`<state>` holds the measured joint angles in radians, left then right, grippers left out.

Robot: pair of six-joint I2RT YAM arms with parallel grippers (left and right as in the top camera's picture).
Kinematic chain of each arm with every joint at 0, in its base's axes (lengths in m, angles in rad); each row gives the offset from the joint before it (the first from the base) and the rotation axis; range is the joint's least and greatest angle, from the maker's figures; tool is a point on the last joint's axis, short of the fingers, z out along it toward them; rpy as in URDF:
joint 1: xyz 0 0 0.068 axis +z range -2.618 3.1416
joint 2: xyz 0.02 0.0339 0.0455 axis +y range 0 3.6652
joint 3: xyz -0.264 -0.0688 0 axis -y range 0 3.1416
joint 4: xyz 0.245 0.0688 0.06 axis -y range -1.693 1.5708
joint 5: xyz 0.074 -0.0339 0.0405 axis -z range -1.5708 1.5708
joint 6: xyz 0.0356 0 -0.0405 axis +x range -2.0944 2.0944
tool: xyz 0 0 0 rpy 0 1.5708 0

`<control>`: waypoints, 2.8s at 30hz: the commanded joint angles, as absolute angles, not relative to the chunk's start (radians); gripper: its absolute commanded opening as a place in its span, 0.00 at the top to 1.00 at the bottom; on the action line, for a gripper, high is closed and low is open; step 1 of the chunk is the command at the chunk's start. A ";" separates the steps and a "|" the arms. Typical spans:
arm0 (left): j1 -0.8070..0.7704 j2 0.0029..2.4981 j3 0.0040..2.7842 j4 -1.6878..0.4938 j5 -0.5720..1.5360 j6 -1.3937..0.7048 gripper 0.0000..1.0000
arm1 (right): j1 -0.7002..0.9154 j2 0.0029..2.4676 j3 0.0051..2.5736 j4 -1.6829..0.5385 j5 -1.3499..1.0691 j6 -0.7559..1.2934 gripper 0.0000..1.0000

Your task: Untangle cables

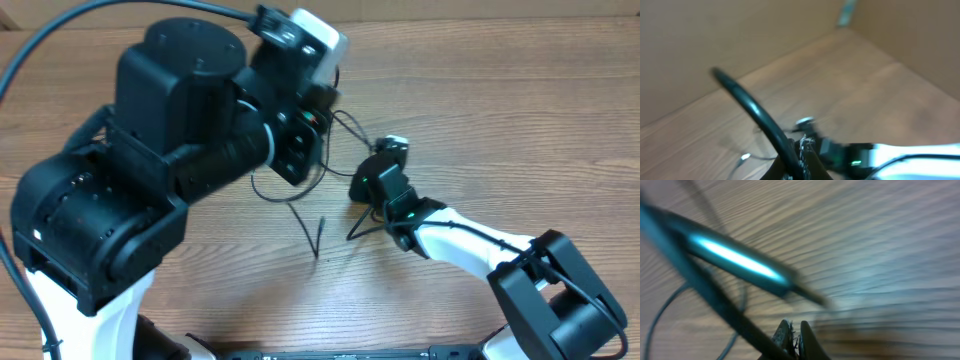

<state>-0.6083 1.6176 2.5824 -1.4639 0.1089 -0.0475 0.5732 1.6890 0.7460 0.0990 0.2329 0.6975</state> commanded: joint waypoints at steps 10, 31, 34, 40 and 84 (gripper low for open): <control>-0.241 1.577 2.600 -1.465 -0.148 -0.044 0.96 | 0.492 1.696 0.753 0.065 0.231 0.788 0.96; 0.120 1.650 2.600 -1.228 -0.240 -0.120 0.96 | 0.483 1.696 0.753 0.058 0.226 0.789 0.96; 0.130 1.694 2.600 -1.225 -0.247 -0.120 0.96 | 0.483 1.696 0.753 0.058 0.226 0.788 0.96; 0.166 1.776 2.600 -1.231 -0.247 -0.140 0.96 | 0.483 1.696 0.753 0.058 0.226 0.788 0.96; 0.335 2.040 2.593 -1.577 -0.197 -0.439 0.08 | 0.483 1.696 0.753 0.062 0.218 0.789 0.96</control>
